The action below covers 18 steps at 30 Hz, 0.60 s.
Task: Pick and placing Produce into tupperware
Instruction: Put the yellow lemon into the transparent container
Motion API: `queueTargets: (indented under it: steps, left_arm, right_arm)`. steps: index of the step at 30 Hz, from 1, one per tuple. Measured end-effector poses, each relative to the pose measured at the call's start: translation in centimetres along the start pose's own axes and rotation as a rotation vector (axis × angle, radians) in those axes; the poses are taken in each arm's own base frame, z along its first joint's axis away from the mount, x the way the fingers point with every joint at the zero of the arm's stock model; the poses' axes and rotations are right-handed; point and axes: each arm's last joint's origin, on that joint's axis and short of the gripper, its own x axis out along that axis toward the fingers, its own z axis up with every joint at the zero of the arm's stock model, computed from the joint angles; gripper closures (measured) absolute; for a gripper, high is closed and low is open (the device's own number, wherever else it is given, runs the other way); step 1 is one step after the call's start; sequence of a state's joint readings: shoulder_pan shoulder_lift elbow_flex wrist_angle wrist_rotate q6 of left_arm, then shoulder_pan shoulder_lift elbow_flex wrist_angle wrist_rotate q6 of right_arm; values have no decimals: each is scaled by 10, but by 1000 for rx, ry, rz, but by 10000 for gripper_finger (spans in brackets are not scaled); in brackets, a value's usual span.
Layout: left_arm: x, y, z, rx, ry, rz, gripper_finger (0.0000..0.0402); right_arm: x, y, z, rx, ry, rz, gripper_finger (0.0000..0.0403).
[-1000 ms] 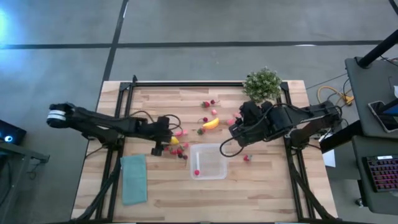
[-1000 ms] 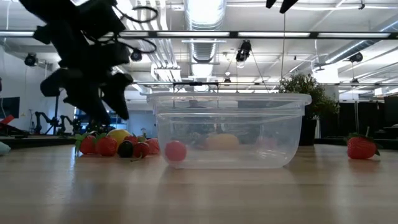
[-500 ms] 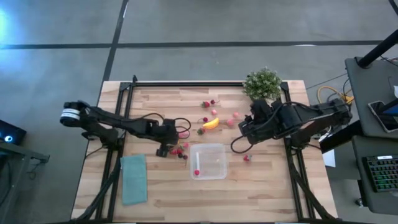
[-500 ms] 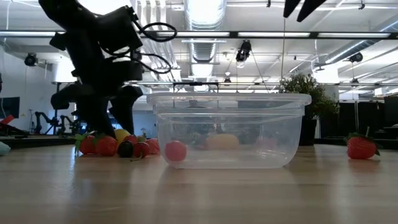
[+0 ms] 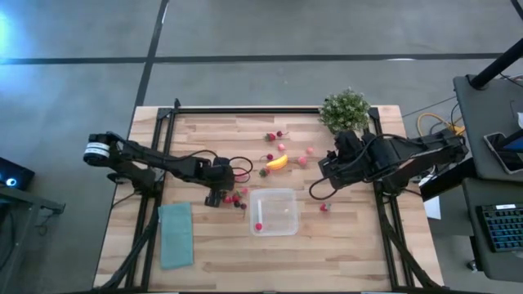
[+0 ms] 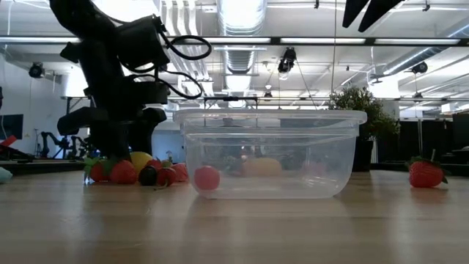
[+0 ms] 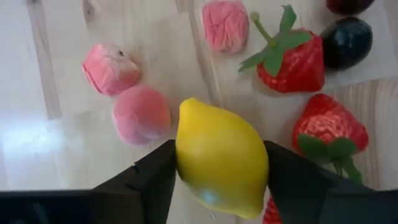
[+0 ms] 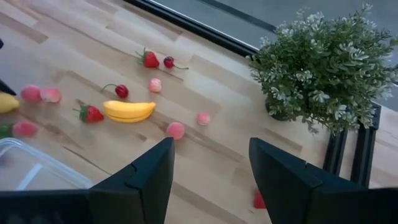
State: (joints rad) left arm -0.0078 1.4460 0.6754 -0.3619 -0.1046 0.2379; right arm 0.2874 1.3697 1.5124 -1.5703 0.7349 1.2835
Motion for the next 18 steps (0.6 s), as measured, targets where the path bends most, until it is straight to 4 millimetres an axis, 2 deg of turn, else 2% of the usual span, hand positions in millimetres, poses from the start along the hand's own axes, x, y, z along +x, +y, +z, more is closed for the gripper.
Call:
queueTargets:
  steps: [5, 8, 12, 18]
  left_arm:
    - [-3, 0, -1, -56, -3, 1, 213]
    - [-13, 2, 3, -100, -42, 10, 205]
    - [-40, 8, 15, -143, -147, 27, 195]
    - [-91, 18, 38, -157, -373, 24, 211]
  right_arm:
    - [1, 0, -1, -2, 0, -1, 202]
    - [1, 0, -1, -5, 1, -4, 202]
    - [3, 0, -2, -11, 3, -10, 202]
    - [5, 0, -5, -18, 5, -18, 202]
